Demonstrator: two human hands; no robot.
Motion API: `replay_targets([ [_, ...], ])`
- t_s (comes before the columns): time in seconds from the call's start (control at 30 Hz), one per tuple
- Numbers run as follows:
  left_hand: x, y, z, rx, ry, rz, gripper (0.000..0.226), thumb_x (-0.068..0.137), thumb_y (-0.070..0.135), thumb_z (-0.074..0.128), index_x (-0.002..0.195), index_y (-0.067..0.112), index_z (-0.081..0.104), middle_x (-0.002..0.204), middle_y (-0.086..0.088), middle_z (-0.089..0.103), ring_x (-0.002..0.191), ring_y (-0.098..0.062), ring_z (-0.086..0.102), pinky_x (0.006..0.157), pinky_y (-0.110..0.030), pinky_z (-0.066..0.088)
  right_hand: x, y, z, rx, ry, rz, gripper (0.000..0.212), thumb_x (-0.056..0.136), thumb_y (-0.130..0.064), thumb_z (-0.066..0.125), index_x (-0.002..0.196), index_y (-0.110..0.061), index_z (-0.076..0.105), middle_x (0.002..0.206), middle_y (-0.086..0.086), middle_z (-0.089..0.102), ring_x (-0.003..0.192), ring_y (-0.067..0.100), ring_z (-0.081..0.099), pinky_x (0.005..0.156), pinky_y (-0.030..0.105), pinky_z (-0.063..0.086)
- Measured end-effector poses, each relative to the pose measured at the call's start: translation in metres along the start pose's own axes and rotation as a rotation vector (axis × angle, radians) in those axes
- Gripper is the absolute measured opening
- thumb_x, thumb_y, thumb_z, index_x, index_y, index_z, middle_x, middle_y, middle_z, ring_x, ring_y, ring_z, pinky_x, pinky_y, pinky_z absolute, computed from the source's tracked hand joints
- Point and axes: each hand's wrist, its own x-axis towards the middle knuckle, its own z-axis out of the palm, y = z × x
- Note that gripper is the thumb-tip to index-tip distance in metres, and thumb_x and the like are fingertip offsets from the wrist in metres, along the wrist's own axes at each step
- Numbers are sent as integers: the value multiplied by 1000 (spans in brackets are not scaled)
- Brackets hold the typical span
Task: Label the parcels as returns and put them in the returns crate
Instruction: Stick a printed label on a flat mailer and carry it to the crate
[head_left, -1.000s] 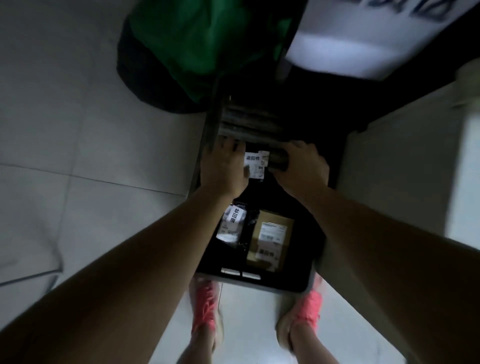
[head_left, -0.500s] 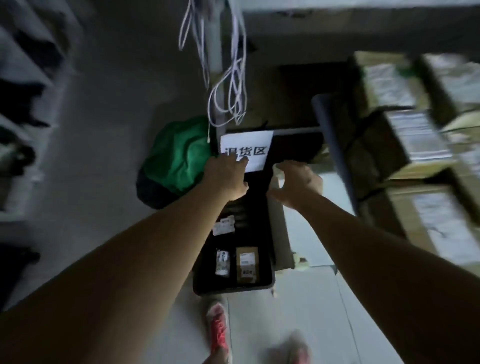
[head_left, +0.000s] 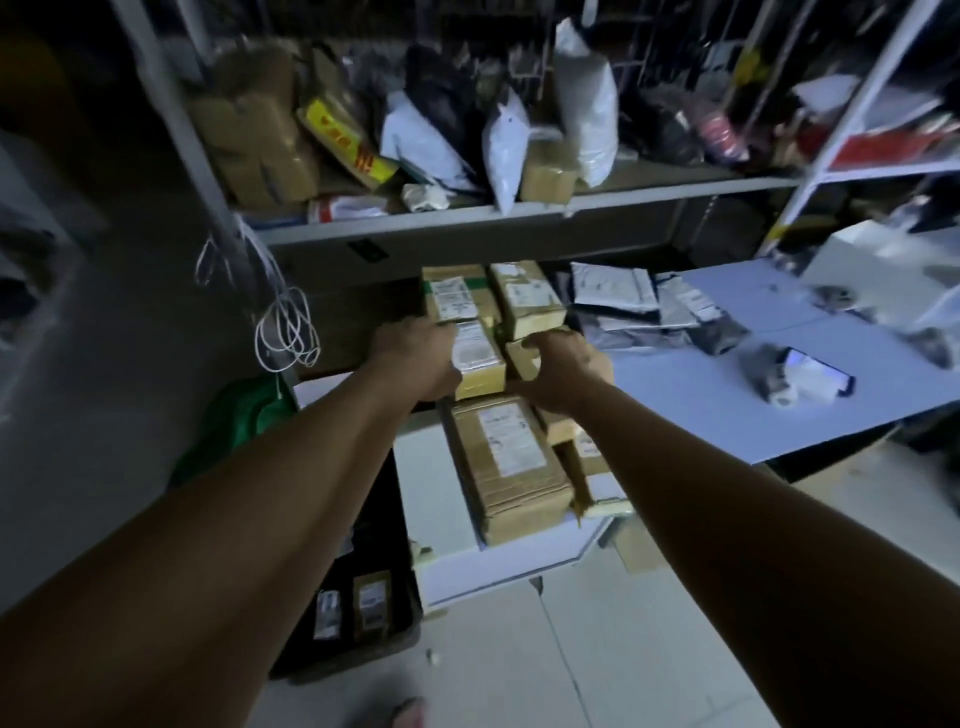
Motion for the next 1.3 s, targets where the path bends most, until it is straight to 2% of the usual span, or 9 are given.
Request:
replay_targets([
  [0.1, 24, 60, -18, 80, -17, 39, 39, 92, 41, 56, 127, 23, 50, 124, -7, 56, 115, -30, 56, 83, -37, 45, -2, 54, -25, -13, -1, 43, 55, 82, -47, 70, 134, -37, 54, 134, -3, 58, 122, 21, 55, 90, 31, 47],
  [0.3, 112, 146, -11, 115, 3, 120, 36, 93, 37, 56, 125, 21, 54, 122, -7, 53, 115, -30, 56, 78, -37, 42, 35, 157, -51, -44, 14, 133, 57, 83, -46, 69, 135, -31, 54, 138, 0, 55, 127, 23, 52, 97, 35, 48],
  [0.43, 186, 184, 7, -3, 14, 138, 33, 92, 36, 53, 121, 20, 54, 123, -8, 55, 114, -32, 57, 87, -40, 46, 83, 217, -58, -41, 20, 185, 54, 80, -46, 70, 131, -32, 58, 135, -1, 58, 126, 22, 54, 96, 34, 48],
  [0.6, 263, 213, 30, -145, -8, 103, 34, 90, 37, 55, 120, 20, 54, 123, -5, 55, 114, -28, 57, 83, -39, 46, 152, 278, -64, 74, -9, 251, 62, 78, -50, 72, 136, -33, 56, 135, -1, 59, 127, 23, 54, 99, 37, 49],
  [0.83, 364, 229, 61, -191, -86, -45, 52, 94, 37, 54, 142, 20, 44, 139, -9, 50, 123, -31, 53, 89, -42, 47, 267, 352, -38, 227, -65, 229, 59, 80, -39, 74, 135, -26, 57, 127, 1, 64, 113, 21, 61, 89, 30, 50],
  [0.97, 423, 241, 92, -386, -67, -189, 42, 94, 33, 59, 130, 13, 52, 125, -13, 61, 110, -32, 60, 78, -34, 45, 342, 388, -10, 337, -94, 188, 54, 85, -34, 72, 134, -14, 59, 128, 4, 65, 121, 22, 58, 93, 26, 45],
  [1.03, 450, 249, 106, -513, -66, -283, 45, 94, 32, 60, 133, 12, 51, 127, -13, 60, 112, -32, 59, 84, -35, 47, 374, 401, 8, 411, -120, 196, 52, 86, -33, 72, 132, -13, 60, 128, 5, 65, 117, 21, 60, 94, 27, 46],
  [1.13, 481, 255, 121, -614, -42, -427, 55, 95, 36, 58, 143, 15, 41, 140, -11, 54, 123, -32, 55, 97, -39, 48, 407, 410, 29, 439, -149, 205, 41, 87, -35, 68, 119, -10, 67, 111, 8, 71, 103, 23, 65, 78, 23, 44],
  [1.3, 506, 270, 138, -663, 24, -606, 45, 96, 28, 62, 135, 10, 50, 131, -11, 59, 117, -30, 59, 82, -29, 44, 435, 419, 48, 579, -144, 298, 41, 80, -26, 72, 118, -14, 65, 104, 4, 69, 93, 23, 65, 68, 23, 44],
])
